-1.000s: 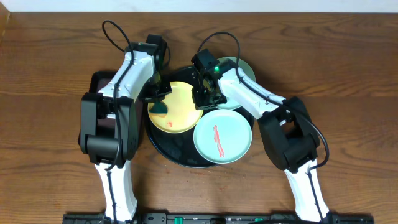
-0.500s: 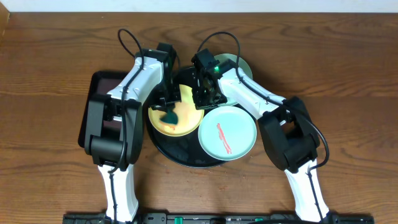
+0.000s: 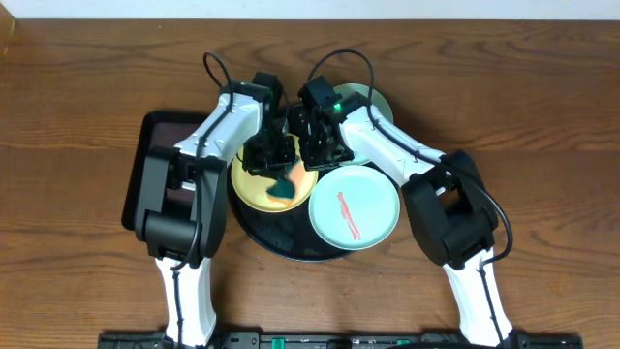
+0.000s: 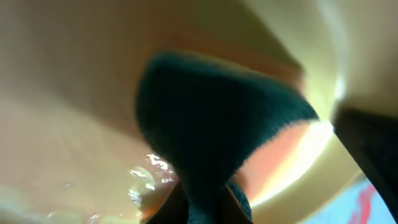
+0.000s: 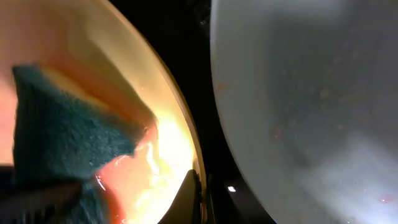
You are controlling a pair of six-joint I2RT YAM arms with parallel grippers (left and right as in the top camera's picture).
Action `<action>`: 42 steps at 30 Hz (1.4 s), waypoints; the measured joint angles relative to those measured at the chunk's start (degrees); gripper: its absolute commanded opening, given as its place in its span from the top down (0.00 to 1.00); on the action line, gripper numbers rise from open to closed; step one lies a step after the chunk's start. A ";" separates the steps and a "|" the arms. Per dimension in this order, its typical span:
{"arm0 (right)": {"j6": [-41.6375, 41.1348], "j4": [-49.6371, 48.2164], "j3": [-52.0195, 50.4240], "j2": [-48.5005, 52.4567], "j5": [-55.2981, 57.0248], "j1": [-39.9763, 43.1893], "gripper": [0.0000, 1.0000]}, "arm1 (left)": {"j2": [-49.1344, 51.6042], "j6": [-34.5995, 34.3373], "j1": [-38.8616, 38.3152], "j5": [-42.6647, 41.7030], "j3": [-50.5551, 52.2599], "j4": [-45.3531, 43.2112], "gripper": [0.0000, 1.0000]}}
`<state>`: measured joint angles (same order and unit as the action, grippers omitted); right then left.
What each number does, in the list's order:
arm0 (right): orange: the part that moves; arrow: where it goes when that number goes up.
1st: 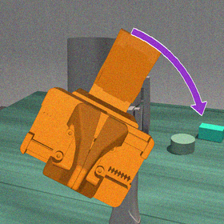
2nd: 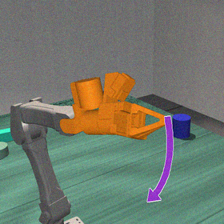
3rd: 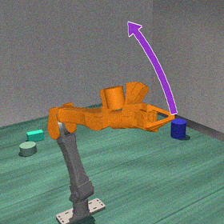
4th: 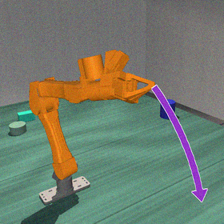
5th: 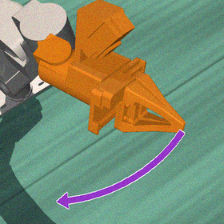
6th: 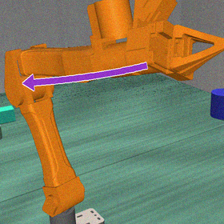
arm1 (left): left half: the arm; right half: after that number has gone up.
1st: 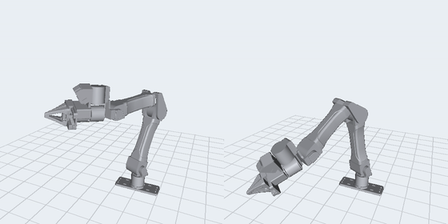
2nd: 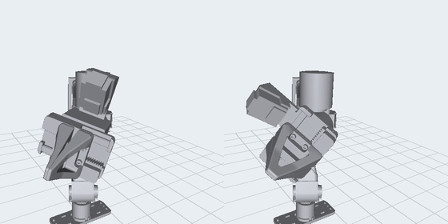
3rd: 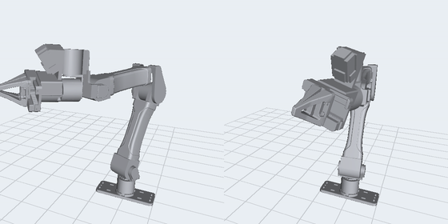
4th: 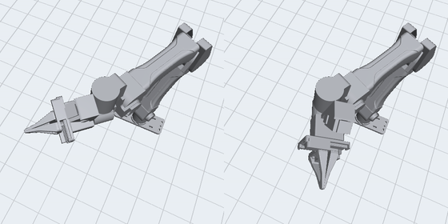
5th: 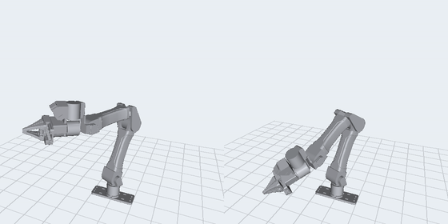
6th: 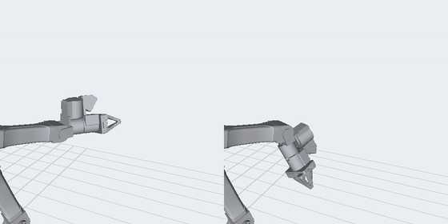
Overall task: Clean dirty plates on tray and stack at the side
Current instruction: 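Scrub the yellow plate with the sponge while right gripper holds it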
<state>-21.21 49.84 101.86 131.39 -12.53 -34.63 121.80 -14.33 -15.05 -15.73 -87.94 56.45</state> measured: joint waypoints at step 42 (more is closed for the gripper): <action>0.00 0.11 0.09 0.00 0.17 0.00 0.99 | -2.34 -3.39 0.24 12.74 -0.63 -5.99 0.93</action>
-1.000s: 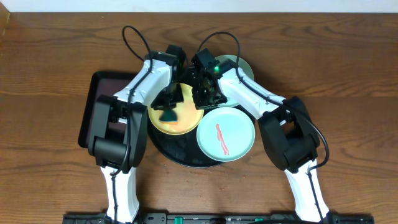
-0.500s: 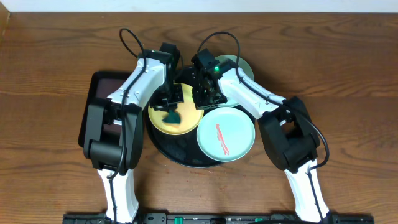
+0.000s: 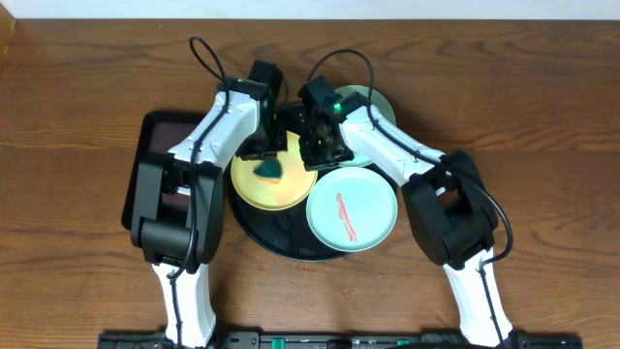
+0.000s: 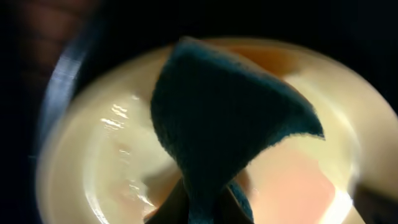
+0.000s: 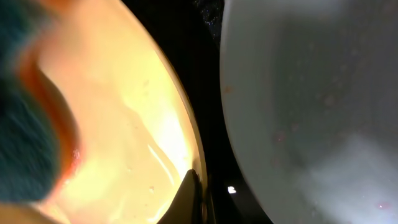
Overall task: Clean dirty plates on tray and stack at the side
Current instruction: 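Scrub the yellow plate with the sponge while right gripper holds it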
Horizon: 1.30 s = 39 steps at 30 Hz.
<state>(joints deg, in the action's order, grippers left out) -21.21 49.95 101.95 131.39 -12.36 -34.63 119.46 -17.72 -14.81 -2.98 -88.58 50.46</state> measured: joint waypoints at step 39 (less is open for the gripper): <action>0.00 0.28 0.00 0.00 0.00 0.00 0.99 | 0.00 -5.77 -0.70 4.55 0.13 11.50 0.93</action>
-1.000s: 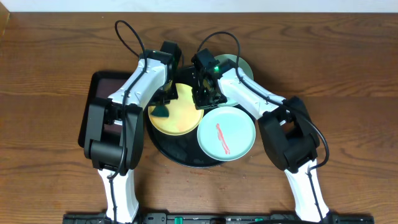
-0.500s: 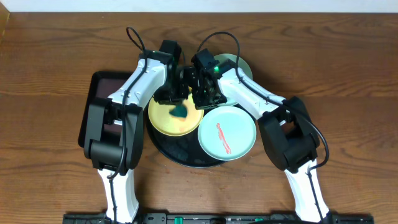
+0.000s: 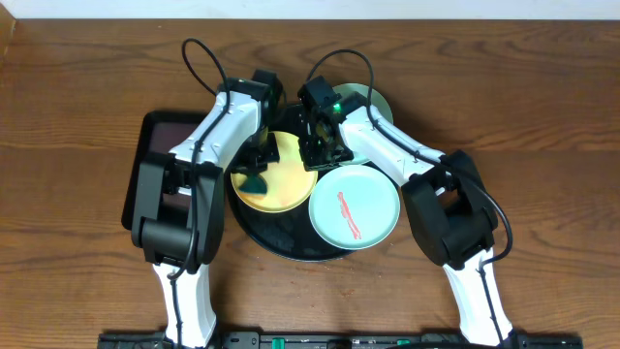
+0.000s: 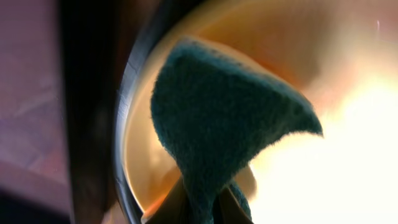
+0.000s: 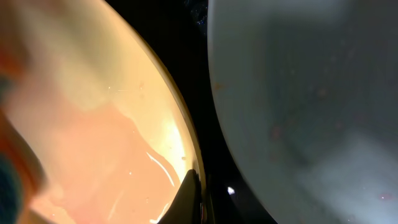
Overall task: Clean dirty plates on tray and stack at the side
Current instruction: 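Scrub the yellow plate with the sponge while right gripper holds it, then lift the sponge off the plate and move left arm back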
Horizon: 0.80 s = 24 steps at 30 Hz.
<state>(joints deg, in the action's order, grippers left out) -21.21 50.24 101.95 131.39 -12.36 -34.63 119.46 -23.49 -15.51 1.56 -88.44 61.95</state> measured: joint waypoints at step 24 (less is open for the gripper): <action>0.02 0.15 0.09 0.00 -0.15 0.00 0.99 | -2.36 -0.46 7.67 -1.99 -2.03 -3.76 0.93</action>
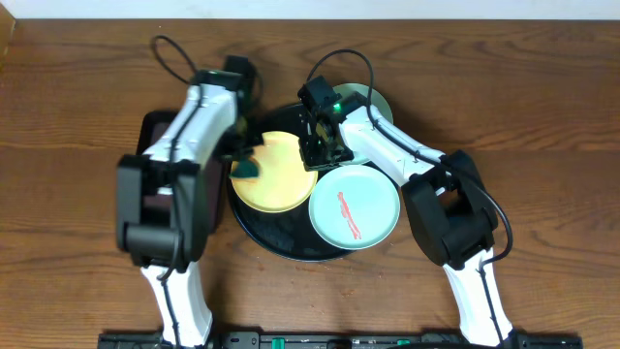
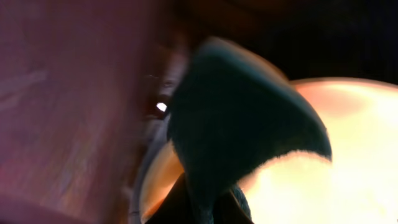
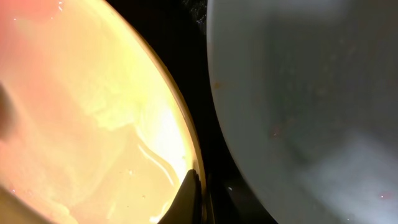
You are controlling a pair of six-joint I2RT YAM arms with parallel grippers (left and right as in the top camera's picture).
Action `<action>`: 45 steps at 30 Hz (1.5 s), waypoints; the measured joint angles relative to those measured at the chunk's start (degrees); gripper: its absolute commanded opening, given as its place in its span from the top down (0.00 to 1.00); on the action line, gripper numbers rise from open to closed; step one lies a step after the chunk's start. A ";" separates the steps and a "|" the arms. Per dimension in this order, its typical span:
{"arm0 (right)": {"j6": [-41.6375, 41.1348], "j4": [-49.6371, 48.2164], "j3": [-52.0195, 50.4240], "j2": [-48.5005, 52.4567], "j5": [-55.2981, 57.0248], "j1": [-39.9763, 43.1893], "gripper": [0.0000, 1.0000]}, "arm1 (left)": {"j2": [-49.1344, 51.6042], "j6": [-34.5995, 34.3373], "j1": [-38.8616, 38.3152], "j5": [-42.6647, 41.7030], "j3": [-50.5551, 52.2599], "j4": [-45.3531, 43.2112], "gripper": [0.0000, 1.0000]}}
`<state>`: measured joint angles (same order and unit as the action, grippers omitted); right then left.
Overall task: Clean dirty plates on tray and stack at the side
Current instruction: 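Lift the sponge off the plate and move left arm back, then lift the yellow plate with the right gripper off the tray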
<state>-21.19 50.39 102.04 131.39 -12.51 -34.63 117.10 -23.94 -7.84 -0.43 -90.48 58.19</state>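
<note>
A yellow plate (image 1: pixel 275 173) lies on the round black tray (image 1: pixel 287 242); it fills the left of the right wrist view as the yellow plate (image 3: pixel 93 112). My right gripper (image 1: pixel 316 155) is shut on its right rim (image 3: pixel 198 186). My left gripper (image 1: pixel 244 155) is shut on a dark green sponge (image 1: pixel 248 166), held at the plate's left edge; up close the sponge (image 2: pixel 242 130) hangs over the rim. A pale blue plate (image 1: pixel 354 208) with a red smear lies on the tray's right part, also seen as the pale blue plate (image 3: pixel 311 99).
A dark rectangular tray (image 1: pixel 155 165) lies left of the round tray, under my left arm. A pale green plate (image 1: pixel 373 102) sits on the wooden table behind my right arm.
My left gripper has carried the sponge further left, from the yellow plate's left part to its left rim, and the arm has swung out. My right gripper still pinches the plate's right rim.
The sponge was first pressed on the yellow plate's right part near my right gripper. It then stood at the plate's middle, then on its left part, and now at the left rim. My right gripper held the plate's rim throughout.
</note>
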 measured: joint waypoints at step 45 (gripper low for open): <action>10.62 4.70 -0.15 -16.70 29.27 -8.20 0.99 | -14.60 7.91 16.02 2.54 0.70 4.98 0.92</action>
<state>-10.57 55.09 101.89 114.69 16.75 -42.83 102.50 -16.03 8.19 2.11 -89.78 63.18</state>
